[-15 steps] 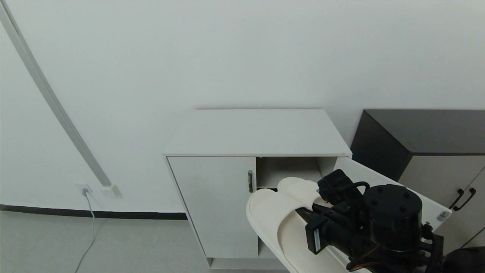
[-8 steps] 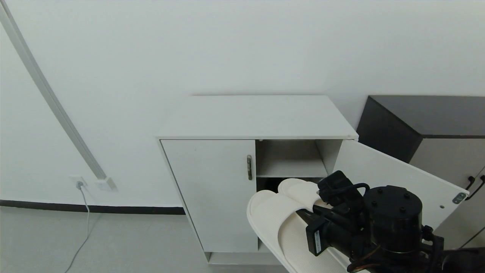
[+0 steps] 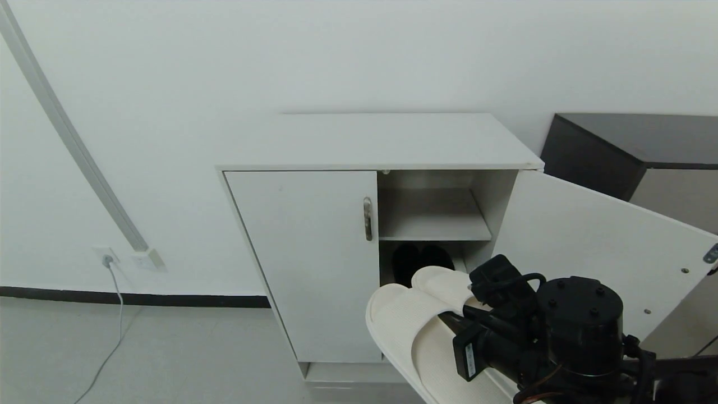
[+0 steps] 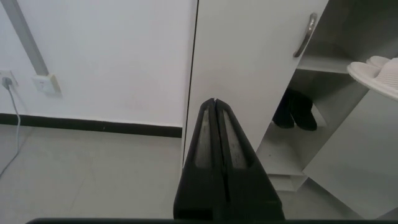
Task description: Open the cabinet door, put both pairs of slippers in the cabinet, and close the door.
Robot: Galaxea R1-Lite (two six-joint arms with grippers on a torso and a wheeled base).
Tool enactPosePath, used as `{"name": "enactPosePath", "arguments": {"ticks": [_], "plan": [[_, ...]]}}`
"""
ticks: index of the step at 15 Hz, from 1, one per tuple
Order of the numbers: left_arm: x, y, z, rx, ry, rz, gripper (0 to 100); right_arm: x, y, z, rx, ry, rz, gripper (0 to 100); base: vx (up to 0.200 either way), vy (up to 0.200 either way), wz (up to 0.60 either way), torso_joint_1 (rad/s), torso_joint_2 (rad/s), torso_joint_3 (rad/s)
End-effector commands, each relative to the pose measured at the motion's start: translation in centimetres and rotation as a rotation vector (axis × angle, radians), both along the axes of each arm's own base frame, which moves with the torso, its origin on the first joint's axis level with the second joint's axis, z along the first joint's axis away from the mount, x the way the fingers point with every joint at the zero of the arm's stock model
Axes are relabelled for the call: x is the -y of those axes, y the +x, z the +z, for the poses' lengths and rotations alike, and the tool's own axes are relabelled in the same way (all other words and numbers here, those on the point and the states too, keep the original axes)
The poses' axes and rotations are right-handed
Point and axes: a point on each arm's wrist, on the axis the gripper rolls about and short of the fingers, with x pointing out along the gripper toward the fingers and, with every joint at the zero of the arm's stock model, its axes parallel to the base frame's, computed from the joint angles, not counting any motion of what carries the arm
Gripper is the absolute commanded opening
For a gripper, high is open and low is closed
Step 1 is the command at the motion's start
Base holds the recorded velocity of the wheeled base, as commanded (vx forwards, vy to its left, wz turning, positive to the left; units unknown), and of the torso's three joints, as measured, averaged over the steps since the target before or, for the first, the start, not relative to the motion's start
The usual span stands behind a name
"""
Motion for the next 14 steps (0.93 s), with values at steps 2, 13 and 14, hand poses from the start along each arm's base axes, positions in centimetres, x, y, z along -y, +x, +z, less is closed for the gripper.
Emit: {"name": "enactPosePath", "arguments": {"ticks": [2,13,14], "plan": [[0.00,0.00,0.00,0.000,0.000,0.001,0,-0.03,-0.01,-0.06,-0.002,-0.001,0.002,0,0.000,0.000,0.00,-0.168,0.49,0.320],[0.00,0.00,0.00,0.000,-0.002,0.001,0,0.16,-0.18,-0.31,-0.009,-0.009,0.002,0,0.000,0.000,0.00,-0.111,0.46,0.349],[0.00,0.00,0.00,0.000,-0.003,0.001,0,0.15,-0.23,-0.34,-0.010,-0.010,0.004,0,0.000,0.000,0.00,-0.032,0.43,0.408]]}}
